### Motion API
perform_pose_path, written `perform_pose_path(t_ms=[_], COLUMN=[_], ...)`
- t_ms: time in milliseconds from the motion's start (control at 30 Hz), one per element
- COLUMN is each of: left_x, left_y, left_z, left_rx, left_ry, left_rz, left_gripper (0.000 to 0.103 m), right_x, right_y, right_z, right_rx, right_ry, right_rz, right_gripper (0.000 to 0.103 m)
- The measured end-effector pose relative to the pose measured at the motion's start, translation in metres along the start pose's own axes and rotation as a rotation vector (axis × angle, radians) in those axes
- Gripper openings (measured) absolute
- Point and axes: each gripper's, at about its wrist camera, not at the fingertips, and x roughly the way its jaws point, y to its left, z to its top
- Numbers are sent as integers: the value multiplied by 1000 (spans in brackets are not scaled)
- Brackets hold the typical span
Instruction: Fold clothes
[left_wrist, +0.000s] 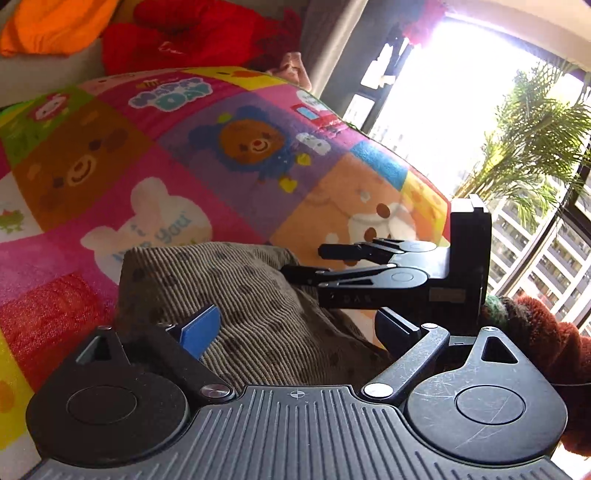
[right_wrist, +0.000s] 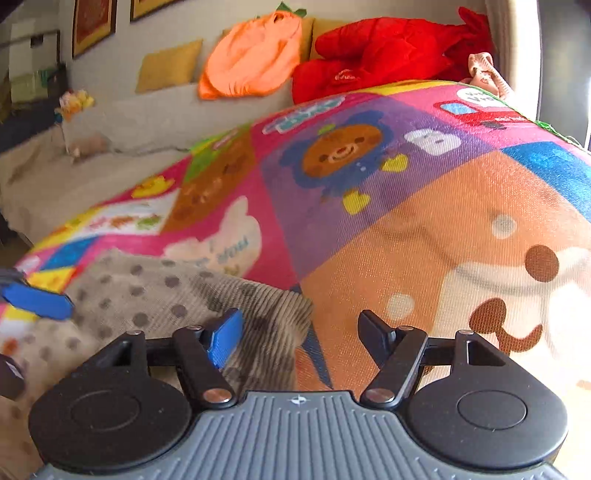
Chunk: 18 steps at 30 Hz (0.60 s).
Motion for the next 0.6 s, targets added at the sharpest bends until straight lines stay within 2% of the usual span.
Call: perform_pose_path(t_ms=[133,233,333,400,467,500,600], left_x=[-7,9,33,39,44,44,44], left_y=[8,29,52,58,60,58,52], left_z=[19,31,30,29,29,28,25], left_rx=[-37,-119,-197,-215,-223,-212,-175], left_ry=[-81,-57,-4,-1,3,6,15], left_rz=[-5,18,16,3,1,8,26], left_gripper=[95,95,95,95,95,95,95], right_x=[3,-18,-53,-75,-83,-83,-72], right_y=[10,9,16,25,40,50,81], right_z=[-13,-14,-17,-20,-28,-34,-54], right_rx=[-103,-76,-51,-34,-26,-44,-168], right_ry=[-2,-20,-70,-68,-16,10,55], right_rz=[-39,-21,61,204,360,394,346], right_gripper=[69,69,70,74,76,76,77])
